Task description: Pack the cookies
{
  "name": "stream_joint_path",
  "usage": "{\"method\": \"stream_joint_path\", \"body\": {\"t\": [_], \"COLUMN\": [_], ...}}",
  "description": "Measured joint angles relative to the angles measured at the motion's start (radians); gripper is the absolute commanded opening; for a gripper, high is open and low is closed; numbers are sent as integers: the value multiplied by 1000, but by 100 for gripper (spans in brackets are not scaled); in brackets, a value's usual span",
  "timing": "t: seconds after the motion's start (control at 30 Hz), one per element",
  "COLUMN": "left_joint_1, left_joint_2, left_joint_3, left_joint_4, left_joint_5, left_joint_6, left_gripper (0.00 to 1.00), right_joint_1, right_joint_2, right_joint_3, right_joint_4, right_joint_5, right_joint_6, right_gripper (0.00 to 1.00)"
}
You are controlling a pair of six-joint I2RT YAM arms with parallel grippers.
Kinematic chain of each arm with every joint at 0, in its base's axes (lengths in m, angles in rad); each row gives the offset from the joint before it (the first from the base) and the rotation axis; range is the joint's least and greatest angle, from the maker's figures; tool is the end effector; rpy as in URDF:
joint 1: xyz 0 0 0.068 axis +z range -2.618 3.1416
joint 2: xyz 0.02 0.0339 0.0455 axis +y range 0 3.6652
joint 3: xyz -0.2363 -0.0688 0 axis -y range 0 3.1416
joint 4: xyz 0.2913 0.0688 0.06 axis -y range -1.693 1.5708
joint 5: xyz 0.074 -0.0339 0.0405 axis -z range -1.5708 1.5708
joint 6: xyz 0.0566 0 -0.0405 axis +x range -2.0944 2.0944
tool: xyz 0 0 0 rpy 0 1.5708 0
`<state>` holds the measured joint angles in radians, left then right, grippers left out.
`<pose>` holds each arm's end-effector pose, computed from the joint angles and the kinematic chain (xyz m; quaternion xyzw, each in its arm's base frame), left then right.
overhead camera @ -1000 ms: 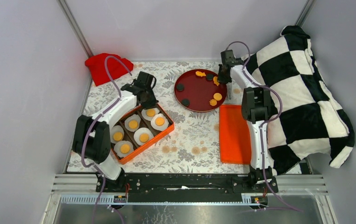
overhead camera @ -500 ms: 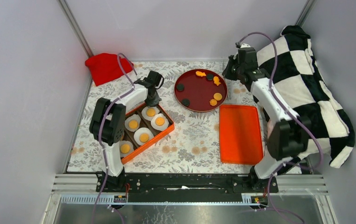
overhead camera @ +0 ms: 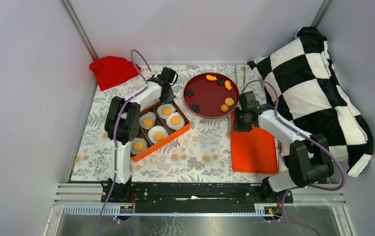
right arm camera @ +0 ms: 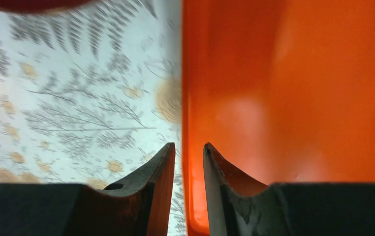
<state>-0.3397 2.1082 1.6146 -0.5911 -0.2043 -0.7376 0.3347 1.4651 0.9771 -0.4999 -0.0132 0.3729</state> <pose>0.4624 -0.1512 0.1169 -0.2149 0.9417 -0.0379 0.2563 0.3326 0.1165 0.1559 0.0164 0.9577 0.1055 0.2673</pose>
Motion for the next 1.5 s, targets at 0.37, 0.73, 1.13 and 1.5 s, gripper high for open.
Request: {"method": "stream_joint_path", "body": {"t": [0.37,0.73,1.13,1.5], "left_joint_1": [-23,-142,-152,-169], "left_joint_2": [171,98,-228,-332], "left_joint_3": [183,85,-66,-163], "left_joint_4": [79,146,27,99], "left_joint_5": [145,181,-27,153], "left_joint_6": [76,143,69,114], "left_gripper": [0,0,0,34], "right_joint_1": [2,32,69,165], "right_joint_2": [-18,40,134,-2], "right_joint_3": [-136,-138,-123,-110], "right_joint_4": [-10,50,121,-60], "right_joint_5": [-4,-16,-8,98], "right_joint_6": [58,76,100,75], "right_gripper": [37,38,9,0]}}
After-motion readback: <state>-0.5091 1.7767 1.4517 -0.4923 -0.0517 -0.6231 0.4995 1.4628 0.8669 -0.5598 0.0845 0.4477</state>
